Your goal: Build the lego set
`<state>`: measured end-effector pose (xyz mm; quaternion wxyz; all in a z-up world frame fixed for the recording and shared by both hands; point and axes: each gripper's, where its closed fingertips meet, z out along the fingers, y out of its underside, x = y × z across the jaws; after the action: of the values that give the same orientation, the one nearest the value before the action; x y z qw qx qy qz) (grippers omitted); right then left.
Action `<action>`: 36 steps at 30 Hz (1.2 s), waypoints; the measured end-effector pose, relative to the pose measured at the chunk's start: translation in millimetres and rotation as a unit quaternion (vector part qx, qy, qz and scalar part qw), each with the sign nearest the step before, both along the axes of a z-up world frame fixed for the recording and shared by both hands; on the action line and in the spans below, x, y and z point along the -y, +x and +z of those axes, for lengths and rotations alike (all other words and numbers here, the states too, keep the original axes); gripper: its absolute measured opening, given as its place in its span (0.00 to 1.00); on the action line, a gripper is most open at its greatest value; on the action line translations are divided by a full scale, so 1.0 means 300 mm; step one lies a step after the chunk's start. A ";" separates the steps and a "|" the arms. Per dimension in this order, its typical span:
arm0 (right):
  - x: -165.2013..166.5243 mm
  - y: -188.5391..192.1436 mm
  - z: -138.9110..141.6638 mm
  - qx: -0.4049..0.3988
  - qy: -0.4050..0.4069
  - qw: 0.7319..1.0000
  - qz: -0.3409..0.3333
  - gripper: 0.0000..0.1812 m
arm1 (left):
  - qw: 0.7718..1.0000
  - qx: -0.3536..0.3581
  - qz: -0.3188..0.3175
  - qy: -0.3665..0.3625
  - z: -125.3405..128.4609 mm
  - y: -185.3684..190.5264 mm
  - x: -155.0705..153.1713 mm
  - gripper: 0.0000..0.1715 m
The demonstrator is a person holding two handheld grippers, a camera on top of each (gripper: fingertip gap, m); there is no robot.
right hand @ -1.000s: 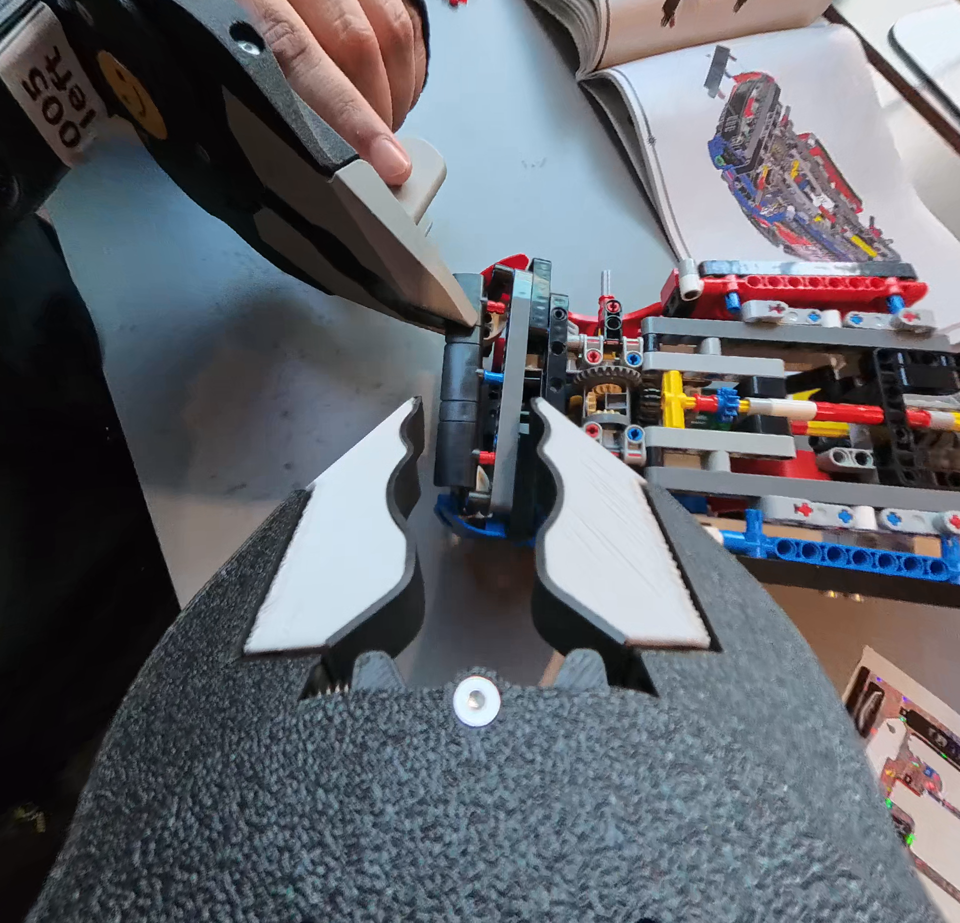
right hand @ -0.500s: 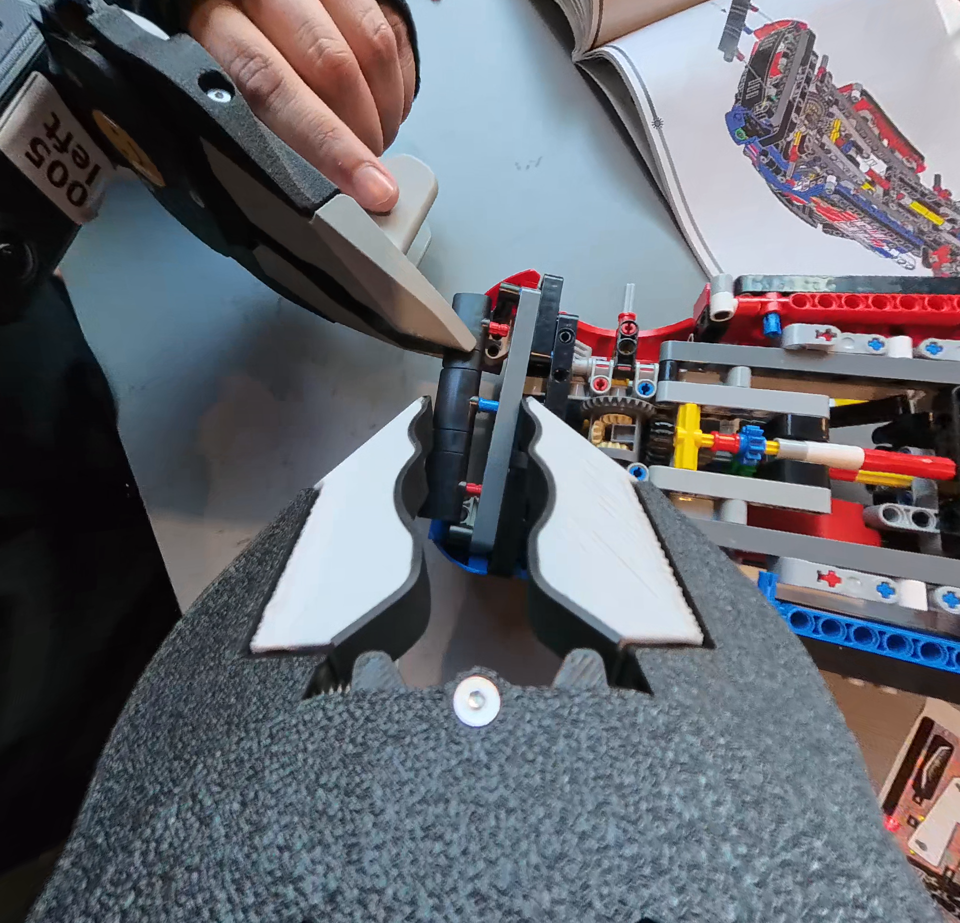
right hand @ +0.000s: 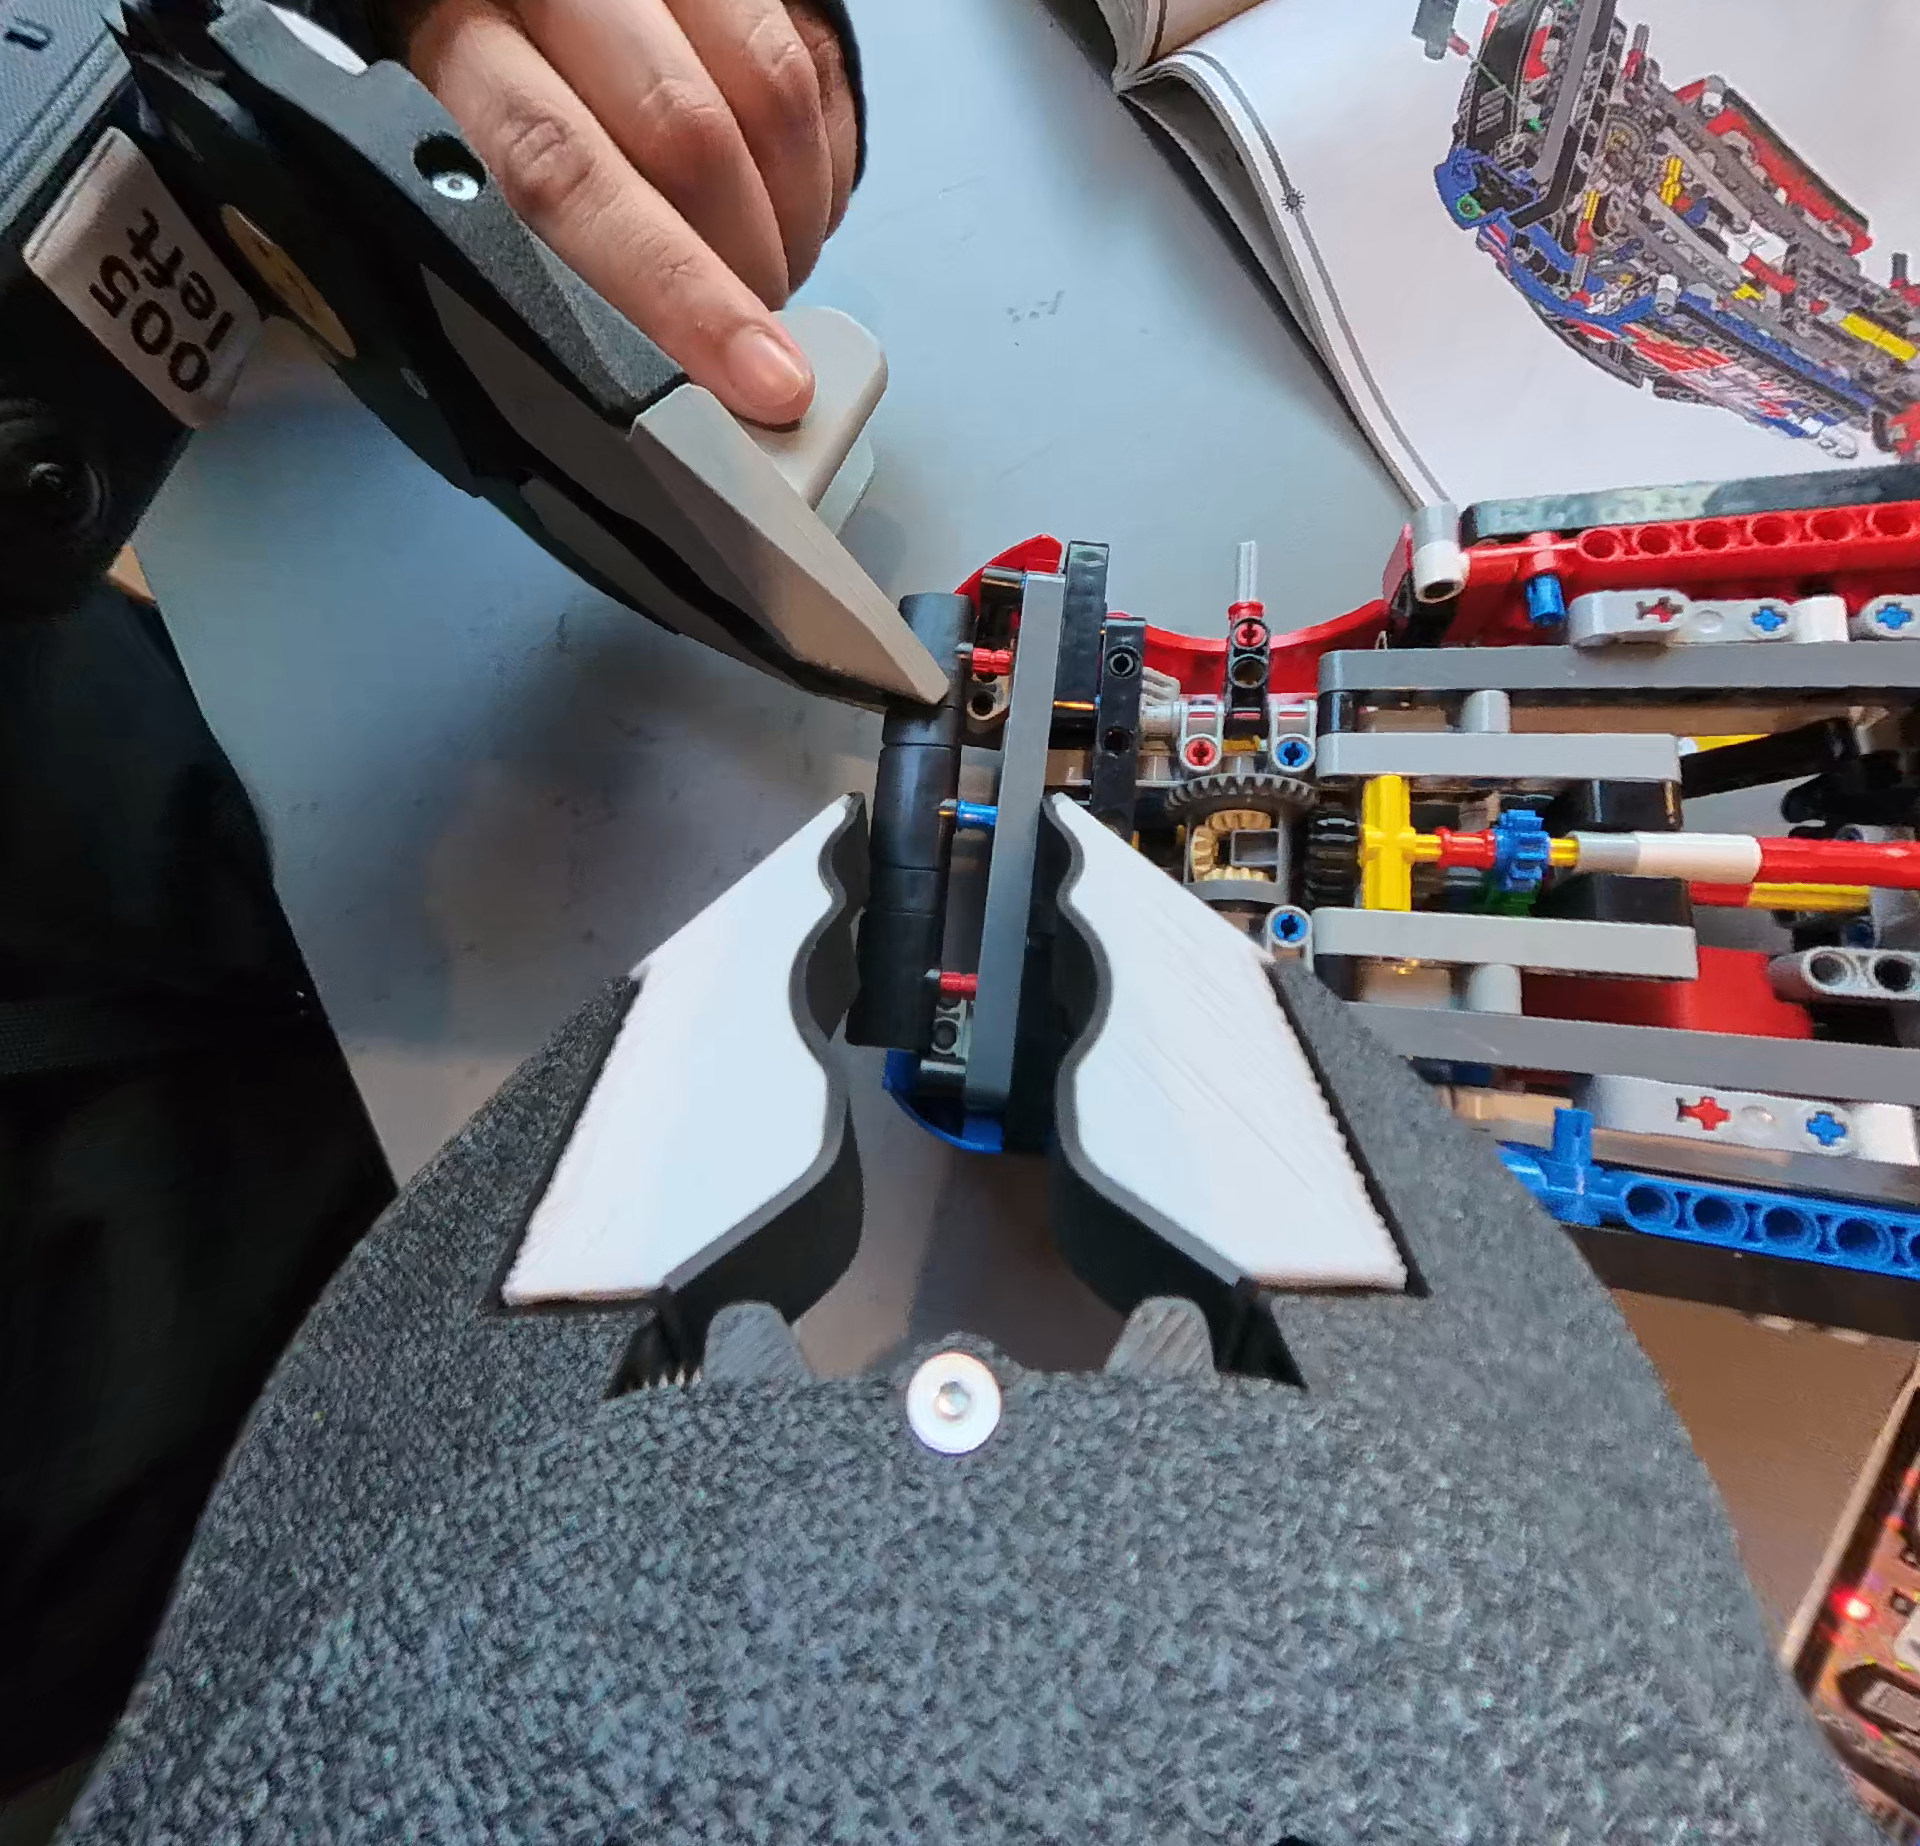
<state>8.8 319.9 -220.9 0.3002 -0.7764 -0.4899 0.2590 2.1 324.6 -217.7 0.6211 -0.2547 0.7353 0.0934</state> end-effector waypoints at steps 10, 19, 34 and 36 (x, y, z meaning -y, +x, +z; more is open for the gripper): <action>-0.008 0.003 -0.003 0.016 -0.026 0.999 -0.028 0.18 | 0.999 -0.003 0.000 0.040 0.001 0.002 -0.009 0.01; -0.019 0.011 -0.004 0.017 -0.014 0.999 -0.028 0.17 | 1.000 0.004 0.003 0.003 0.000 0.006 -0.016 0.01; -0.013 0.017 -0.001 -0.009 -0.020 0.999 -0.030 0.17 | 0.908 -0.040 0.024 -0.415 0.011 -0.023 -0.046 0.24; -0.010 0.020 -0.001 -0.007 -0.019 0.999 -0.026 0.17 | 0.879 -0.052 0.000 -0.473 0.027 -0.011 -0.034 0.23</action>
<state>14.8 322.8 -221.3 0.2952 -0.7926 -0.4624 0.2663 -1.1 334.8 -209.7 0.3874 -0.5132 0.7230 -0.2526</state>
